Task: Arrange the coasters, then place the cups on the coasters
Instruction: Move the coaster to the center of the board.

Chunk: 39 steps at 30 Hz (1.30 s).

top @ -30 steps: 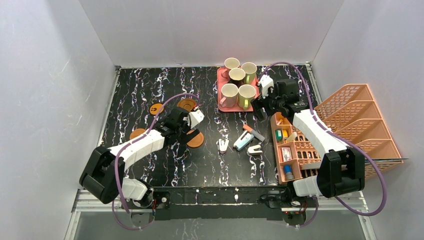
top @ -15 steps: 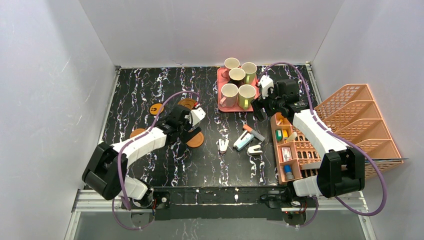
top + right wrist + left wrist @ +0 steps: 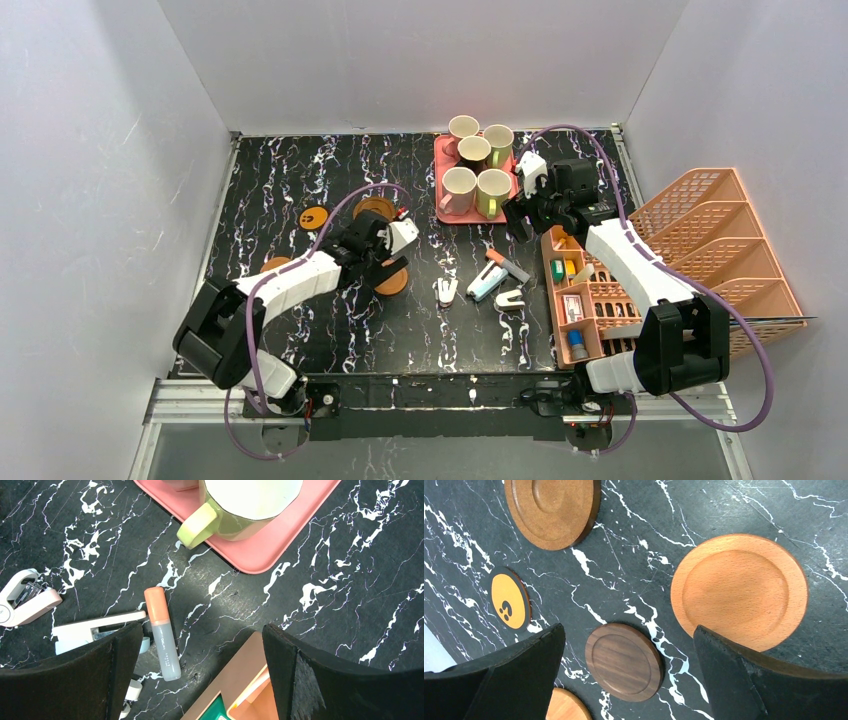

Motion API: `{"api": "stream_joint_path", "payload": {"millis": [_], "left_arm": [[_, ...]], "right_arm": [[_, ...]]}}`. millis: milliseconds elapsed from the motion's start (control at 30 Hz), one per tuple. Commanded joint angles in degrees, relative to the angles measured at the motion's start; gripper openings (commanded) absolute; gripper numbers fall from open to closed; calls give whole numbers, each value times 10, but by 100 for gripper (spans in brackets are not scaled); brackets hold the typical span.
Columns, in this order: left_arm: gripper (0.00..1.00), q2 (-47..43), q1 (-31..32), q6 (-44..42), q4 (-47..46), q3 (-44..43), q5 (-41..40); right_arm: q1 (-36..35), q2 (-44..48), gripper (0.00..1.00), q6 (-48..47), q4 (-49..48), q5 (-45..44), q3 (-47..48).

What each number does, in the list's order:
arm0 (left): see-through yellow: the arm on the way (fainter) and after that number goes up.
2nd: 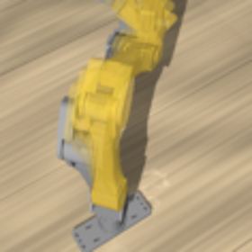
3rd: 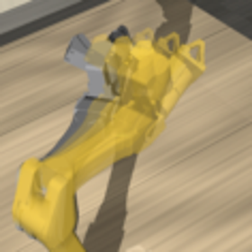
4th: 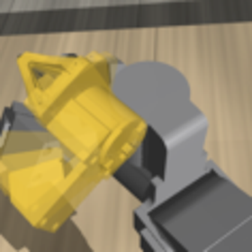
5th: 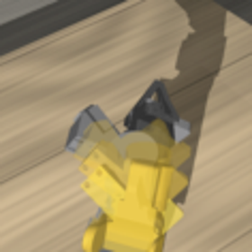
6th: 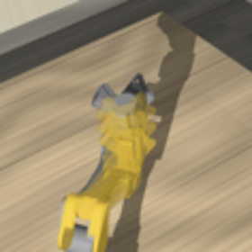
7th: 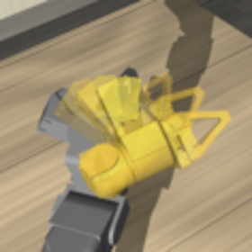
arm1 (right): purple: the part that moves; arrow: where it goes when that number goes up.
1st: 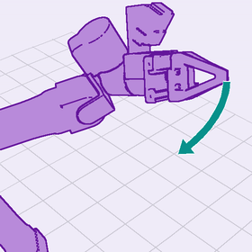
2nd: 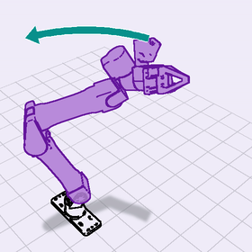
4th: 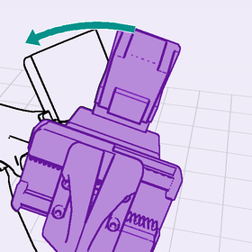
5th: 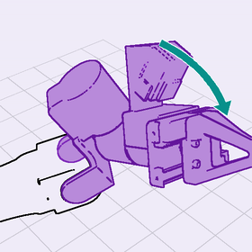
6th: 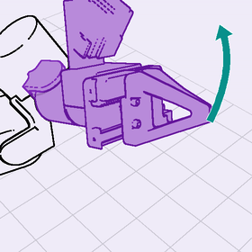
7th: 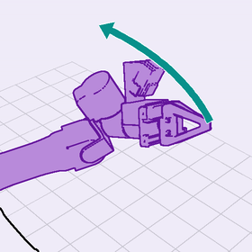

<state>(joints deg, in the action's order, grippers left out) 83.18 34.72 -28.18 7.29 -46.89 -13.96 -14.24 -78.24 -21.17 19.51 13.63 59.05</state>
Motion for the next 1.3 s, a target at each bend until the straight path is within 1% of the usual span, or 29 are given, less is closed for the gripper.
{"api": "stream_joint_path", "payload": {"millis": [0,200,400,667,1267], "left_arm": [[98,19,15,-11,-3,-8,7],[98,70,25,-7,-43,-14,-6],[98,113,39,1,-49,-29,2],[98,99,60,-6,-40,-18,27],[98,88,68,-1,-25,-23,63]], "right_arm": [[2,15,98,-2,-8,-4,20],[2,13,98,-4,-9,-3,19],[2,17,98,-5,-10,-4,18],[2,17,98,-6,-9,-3,18],[2,7,98,-6,-9,-8,19]]}}
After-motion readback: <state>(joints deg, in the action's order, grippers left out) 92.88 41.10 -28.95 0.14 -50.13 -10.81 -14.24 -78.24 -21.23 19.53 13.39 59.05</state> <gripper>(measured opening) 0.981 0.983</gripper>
